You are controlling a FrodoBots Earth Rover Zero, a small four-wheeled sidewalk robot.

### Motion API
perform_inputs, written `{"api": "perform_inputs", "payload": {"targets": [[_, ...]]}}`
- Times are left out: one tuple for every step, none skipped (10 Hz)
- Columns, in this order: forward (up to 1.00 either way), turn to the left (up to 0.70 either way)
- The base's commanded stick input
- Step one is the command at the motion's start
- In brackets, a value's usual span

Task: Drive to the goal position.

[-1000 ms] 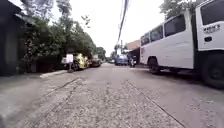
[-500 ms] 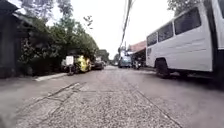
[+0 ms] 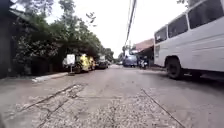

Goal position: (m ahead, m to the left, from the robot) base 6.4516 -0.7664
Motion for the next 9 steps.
{"api": "perform_inputs", "payload": {"targets": [[1.0,-0.27],[1.0,-0.27],[1.0,-0.27],[1.0,-0.27],[1.0,-0.27],[1.0,-0.27],[1.0,-0.27],[1.0,-0.27],[1.0,0.0]]}}
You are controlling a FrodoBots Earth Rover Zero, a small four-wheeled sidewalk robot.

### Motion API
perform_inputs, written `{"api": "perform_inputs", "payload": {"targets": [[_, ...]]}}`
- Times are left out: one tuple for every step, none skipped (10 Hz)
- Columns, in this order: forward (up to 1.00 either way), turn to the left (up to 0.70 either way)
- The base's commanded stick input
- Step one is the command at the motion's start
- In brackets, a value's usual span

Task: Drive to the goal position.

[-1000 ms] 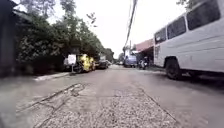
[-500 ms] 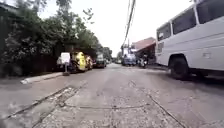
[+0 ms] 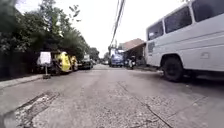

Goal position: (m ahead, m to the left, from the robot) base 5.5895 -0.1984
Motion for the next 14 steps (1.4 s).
{"api": "perform_inputs", "payload": {"targets": [[1.0,0.0],[1.0,0.0],[1.0,0.0],[1.0,-0.18],[1.0,-0.27],[1.0,-0.14],[1.0,0.0],[1.0,0.0],[1.0,0.0],[1.0,0.0],[1.0,0.0],[1.0,-0.03],[1.0,-0.22],[1.0,-0.05]]}}
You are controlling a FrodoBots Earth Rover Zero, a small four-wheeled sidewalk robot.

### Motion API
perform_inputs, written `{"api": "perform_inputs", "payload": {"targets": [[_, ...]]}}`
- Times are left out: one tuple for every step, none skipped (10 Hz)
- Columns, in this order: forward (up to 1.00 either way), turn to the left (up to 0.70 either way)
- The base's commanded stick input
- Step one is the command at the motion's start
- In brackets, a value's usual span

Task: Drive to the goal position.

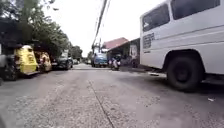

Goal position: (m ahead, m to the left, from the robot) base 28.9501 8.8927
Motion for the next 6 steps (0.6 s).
{"api": "perform_inputs", "payload": {"targets": [[1.0,-0.26],[1.0,-0.27],[1.0,-0.06],[1.0,0.0],[1.0,0.0],[1.0,-0.04]]}}
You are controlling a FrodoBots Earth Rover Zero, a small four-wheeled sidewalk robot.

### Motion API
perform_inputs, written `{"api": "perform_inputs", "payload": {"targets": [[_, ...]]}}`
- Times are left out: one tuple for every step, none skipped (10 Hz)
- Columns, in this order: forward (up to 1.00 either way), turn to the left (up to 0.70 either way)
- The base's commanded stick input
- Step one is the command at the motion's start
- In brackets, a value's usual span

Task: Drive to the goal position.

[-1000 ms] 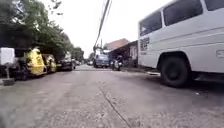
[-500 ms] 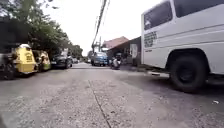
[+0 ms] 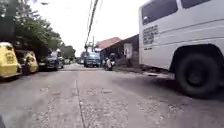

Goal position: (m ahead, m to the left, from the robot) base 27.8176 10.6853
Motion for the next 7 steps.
{"api": "perform_inputs", "payload": {"targets": [[1.0,-0.22],[1.0,0.0],[1.0,0.0],[1.0,0.0],[1.0,0.0],[1.0,0.0],[1.0,0.0]]}}
